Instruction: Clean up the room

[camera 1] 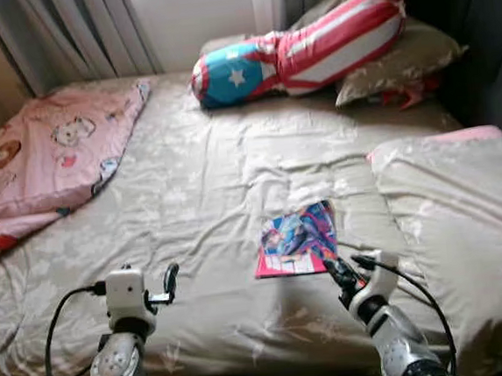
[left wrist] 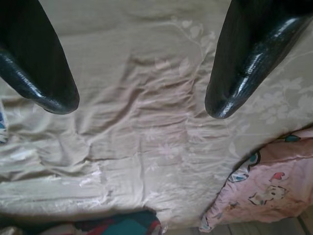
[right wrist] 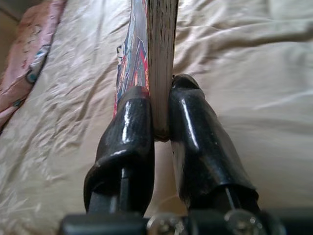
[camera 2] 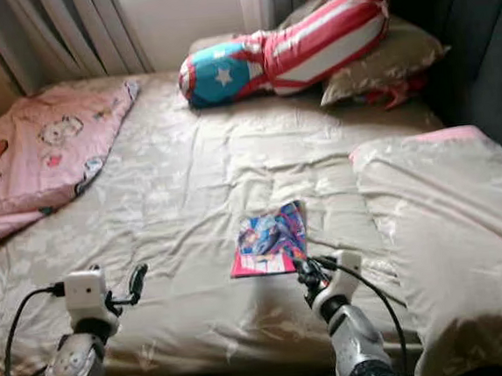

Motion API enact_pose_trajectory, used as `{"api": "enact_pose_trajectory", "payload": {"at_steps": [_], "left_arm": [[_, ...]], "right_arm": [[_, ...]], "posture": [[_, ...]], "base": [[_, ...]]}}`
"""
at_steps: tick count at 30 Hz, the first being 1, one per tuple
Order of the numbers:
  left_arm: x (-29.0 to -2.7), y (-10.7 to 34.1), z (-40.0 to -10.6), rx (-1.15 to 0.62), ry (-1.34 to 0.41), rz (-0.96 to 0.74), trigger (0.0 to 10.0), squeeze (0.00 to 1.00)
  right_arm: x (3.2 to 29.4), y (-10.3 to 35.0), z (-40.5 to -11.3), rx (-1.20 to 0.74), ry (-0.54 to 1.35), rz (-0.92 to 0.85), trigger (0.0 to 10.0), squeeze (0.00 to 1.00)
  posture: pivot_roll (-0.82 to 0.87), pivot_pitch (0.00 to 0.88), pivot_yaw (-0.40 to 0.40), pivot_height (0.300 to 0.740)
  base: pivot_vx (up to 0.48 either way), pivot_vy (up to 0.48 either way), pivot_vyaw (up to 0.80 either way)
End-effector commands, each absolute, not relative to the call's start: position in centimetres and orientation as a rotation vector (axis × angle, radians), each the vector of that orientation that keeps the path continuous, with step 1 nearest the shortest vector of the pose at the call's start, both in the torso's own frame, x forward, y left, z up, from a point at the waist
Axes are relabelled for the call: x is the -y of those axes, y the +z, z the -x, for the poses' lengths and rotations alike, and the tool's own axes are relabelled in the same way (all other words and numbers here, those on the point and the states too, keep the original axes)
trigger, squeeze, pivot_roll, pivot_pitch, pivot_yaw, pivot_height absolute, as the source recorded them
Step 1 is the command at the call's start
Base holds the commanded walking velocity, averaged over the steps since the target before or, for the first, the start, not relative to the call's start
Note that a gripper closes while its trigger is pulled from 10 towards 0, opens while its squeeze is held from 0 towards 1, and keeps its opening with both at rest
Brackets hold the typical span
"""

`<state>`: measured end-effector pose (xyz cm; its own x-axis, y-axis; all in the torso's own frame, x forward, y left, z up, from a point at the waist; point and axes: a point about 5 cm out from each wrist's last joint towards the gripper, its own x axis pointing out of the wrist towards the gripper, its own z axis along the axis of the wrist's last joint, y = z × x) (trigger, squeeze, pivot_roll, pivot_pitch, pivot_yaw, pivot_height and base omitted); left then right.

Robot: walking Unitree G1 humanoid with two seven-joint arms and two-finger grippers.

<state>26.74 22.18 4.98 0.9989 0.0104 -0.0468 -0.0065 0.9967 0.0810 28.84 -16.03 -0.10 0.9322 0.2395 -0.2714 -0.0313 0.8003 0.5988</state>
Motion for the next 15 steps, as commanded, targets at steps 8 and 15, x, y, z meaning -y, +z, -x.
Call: {"api": "enact_pose_trajectory", "payload": {"at_steps": [8,15], "left_arm": [[-22.1,5.6,-26.4,-0.058,-0.053,-0.129,10.0,0.00],[-22.5,5.6,-25.2,-0.081,-0.068,-0.156,10.0,0.00]], "right_arm": [[16.5,-1.6,-27.4,-0.476,0.190,-0.653,10.0,0.00],[17.7,-2.4,-26.5,-0.540,0.178,-0.614,10.0,0.00]], "posture": [[0.04,0.115,0.069,0.642],[0.07,0.141,0.081,0.642]], "base": [[0.000,0.000,0.00],[0.000,0.000,0.00]]}}
